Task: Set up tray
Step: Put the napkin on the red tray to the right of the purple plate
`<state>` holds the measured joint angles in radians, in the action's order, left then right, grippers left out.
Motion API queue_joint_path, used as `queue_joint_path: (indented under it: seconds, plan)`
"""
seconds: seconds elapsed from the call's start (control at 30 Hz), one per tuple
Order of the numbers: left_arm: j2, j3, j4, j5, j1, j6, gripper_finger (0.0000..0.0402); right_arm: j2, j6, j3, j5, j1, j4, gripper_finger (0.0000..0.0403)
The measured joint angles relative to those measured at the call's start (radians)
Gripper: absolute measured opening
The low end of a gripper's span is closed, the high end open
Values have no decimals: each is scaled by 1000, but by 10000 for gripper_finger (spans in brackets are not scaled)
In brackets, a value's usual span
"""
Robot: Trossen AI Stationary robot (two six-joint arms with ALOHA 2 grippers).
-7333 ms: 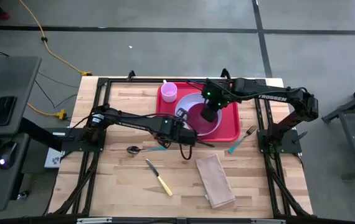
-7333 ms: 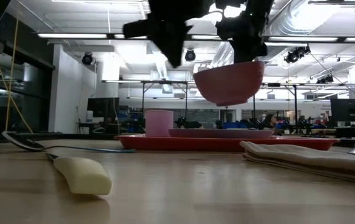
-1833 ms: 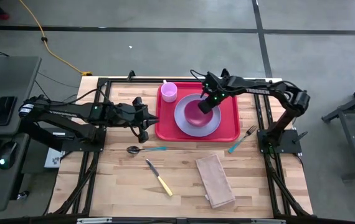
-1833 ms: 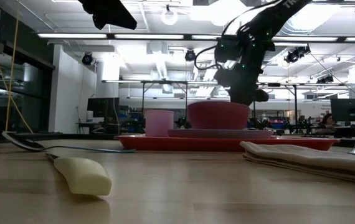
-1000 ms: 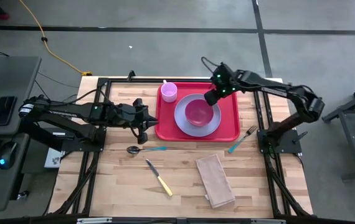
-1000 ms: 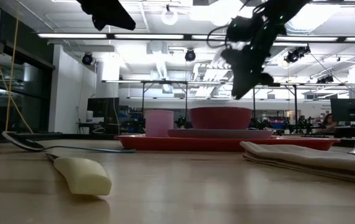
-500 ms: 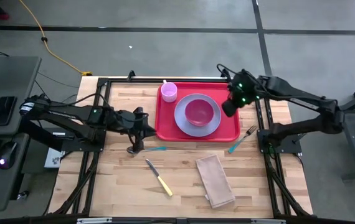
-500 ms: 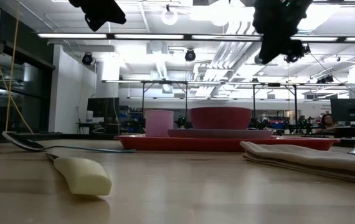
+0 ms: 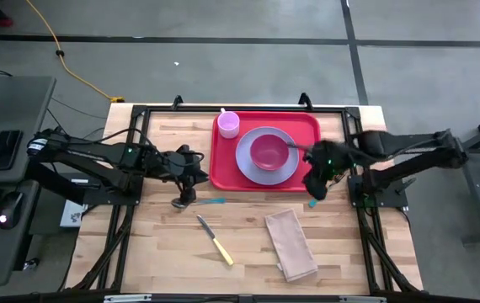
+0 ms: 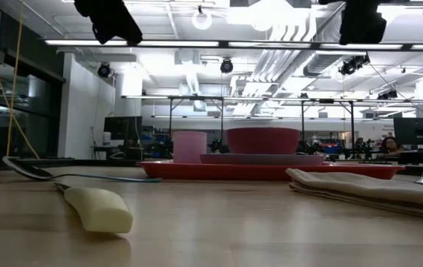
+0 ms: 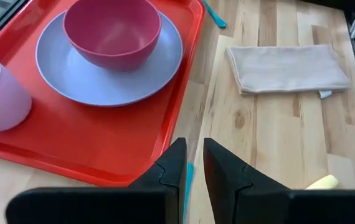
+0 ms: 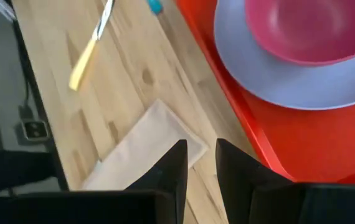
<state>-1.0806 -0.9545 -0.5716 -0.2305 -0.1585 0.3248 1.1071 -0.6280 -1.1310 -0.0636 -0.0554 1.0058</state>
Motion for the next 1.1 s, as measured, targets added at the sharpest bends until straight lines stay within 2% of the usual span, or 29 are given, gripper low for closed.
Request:
queue_joint_path:
  seconds: [0.17, 0.4, 0.9, 1.1]
  plan:
    - [-10, -1, -1, 0, 1, 21, 85, 53, -26, 1, 89, -132, -1, 62]
    - [-32, 0, -9, 0, 1, 25, 85, 155, -5, 1, 118, -226, -5, 62]
    - [-52, 1, -6, 1, 1, 36, 85, 442, 219, 1, 76, -262, -10, 71]
    - [-53, 1, -8, 1, 1, 38, 85, 515, 310, 1, 78, -262, -50, 101]
